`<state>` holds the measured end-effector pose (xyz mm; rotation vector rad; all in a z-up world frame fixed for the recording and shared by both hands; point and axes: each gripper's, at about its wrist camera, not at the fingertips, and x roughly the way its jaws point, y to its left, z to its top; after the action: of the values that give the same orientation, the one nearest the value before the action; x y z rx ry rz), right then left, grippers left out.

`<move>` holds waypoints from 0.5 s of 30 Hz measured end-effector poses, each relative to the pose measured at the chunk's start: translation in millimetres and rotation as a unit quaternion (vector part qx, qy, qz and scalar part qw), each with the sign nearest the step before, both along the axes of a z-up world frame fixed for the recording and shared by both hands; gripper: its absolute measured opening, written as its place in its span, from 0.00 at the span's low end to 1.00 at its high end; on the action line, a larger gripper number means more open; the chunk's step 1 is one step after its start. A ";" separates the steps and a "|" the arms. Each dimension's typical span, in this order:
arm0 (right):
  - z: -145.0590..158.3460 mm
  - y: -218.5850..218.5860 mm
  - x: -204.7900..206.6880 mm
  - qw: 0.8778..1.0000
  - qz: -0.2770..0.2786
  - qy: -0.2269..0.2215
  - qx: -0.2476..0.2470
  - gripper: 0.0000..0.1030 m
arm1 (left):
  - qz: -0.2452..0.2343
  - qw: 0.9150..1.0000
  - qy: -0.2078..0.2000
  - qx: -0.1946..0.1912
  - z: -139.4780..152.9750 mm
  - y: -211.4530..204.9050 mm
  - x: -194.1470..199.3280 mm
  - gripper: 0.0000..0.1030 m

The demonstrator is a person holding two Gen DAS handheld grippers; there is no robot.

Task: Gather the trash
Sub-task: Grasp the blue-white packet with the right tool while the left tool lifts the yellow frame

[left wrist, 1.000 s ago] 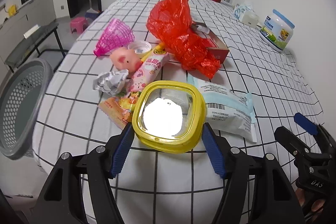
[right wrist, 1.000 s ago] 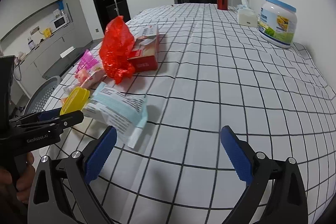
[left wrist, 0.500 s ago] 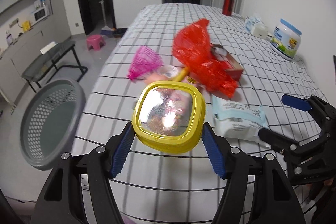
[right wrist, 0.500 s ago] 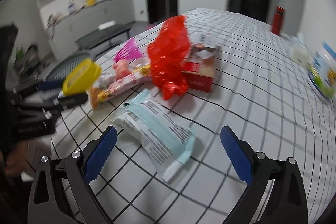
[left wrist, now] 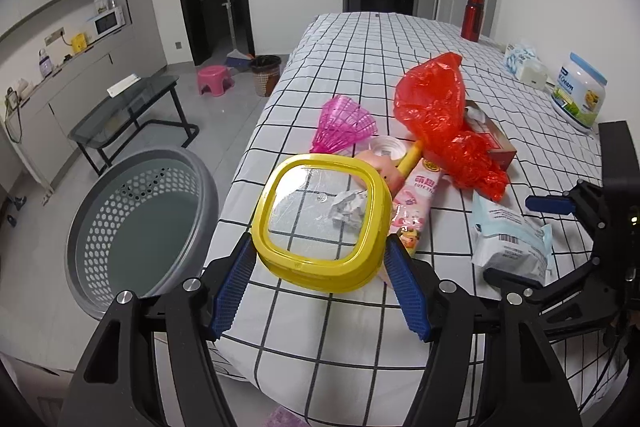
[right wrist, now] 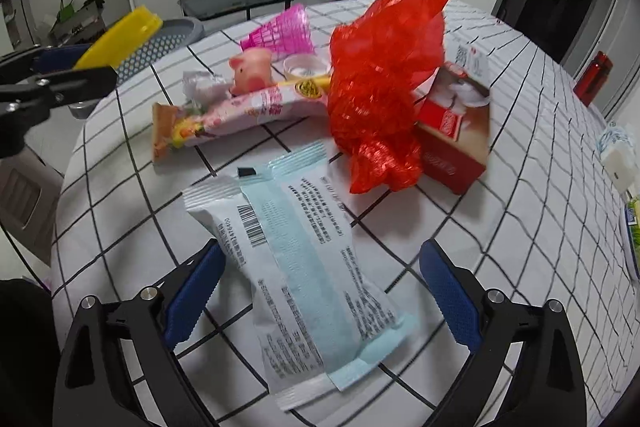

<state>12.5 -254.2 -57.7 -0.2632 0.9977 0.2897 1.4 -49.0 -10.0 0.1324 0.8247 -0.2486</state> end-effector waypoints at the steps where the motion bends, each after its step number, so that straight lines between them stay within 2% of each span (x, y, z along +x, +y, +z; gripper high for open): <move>1: -1.0 0.3 1.6 1.000 -0.002 0.001 0.007 0.88 | 0.001 1.000 0.001 0.001 -0.5 1.3 0.6 0.62; 3: -0.8 1.3 -1.0 1.000 -0.001 0.011 0.026 0.73 | 0.003 1.000 0.001 0.001 -1.7 4.1 0.4 0.62; 4: 0.1 0.8 -2.1 0.999 -0.003 0.017 0.036 0.62 | 0.004 1.000 0.002 0.002 -2.3 5.3 0.6 0.62; 7: 2.3 -0.9 -3.7 0.999 -0.026 0.019 0.041 0.49 | 0.006 1.000 0.003 -0.002 -3.4 9.4 0.4 0.62; 12: 7.3 -1.4 -20.3 0.994 -0.067 0.017 0.080 0.46 | 0.010 1.000 0.003 -0.009 -4.8 19.4 0.1 0.62; 15: 19.1 3.2 -29.7 0.991 -0.093 -0.001 0.099 0.45 | 0.015 1.000 -0.002 -0.010 -5.2 32.6 0.8 0.62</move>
<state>-17.2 -251.0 -38.5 0.0111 0.9758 0.2155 2.3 -16.4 -15.2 0.1006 0.8201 -0.2286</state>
